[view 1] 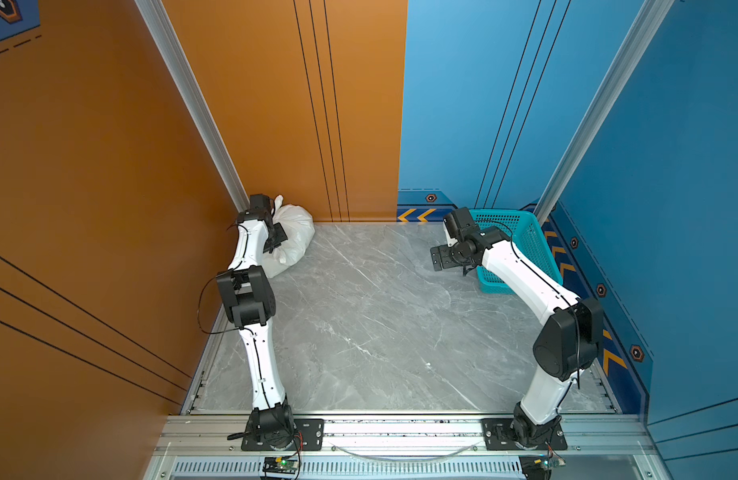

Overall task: Untie the knot of the plastic bag and take out the fruit
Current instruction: Move the plastic bag to the center of the table.

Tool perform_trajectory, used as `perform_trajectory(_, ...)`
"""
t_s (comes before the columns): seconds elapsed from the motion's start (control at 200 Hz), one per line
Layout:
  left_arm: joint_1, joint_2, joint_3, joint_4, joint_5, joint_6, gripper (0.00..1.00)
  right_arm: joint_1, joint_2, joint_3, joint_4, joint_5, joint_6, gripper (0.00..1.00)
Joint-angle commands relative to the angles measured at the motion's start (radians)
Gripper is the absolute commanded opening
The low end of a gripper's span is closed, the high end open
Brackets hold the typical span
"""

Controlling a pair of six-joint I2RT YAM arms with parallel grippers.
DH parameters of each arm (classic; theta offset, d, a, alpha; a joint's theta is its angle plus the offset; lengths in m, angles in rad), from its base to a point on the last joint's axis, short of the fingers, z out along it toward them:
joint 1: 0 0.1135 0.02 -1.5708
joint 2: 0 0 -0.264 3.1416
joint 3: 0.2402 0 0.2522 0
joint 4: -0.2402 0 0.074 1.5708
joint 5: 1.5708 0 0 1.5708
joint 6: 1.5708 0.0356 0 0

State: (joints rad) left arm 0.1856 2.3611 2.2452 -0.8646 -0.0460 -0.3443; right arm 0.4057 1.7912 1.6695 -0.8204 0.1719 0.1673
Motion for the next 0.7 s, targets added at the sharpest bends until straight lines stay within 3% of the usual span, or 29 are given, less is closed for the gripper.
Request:
perform_trajectory(0.0, -0.051, -0.098, -0.054, -0.024, 0.059, 0.013, 0.0, 0.001, -0.052, -0.027, 0.018, -0.02, 0.031, 1.0)
perform_trajectory(0.345, -0.185, -0.264, -0.283, -0.008, 0.141, 0.052, 0.0, 0.013, -0.145, -0.137, 0.043, -0.029, 0.049, 1.0)
perform_trajectory(0.691, -0.447, -0.488, -0.627, 0.098, 0.17, 0.025, 0.0, 0.036, -0.18, -0.193, 0.058, -0.032, 0.061, 1.0)
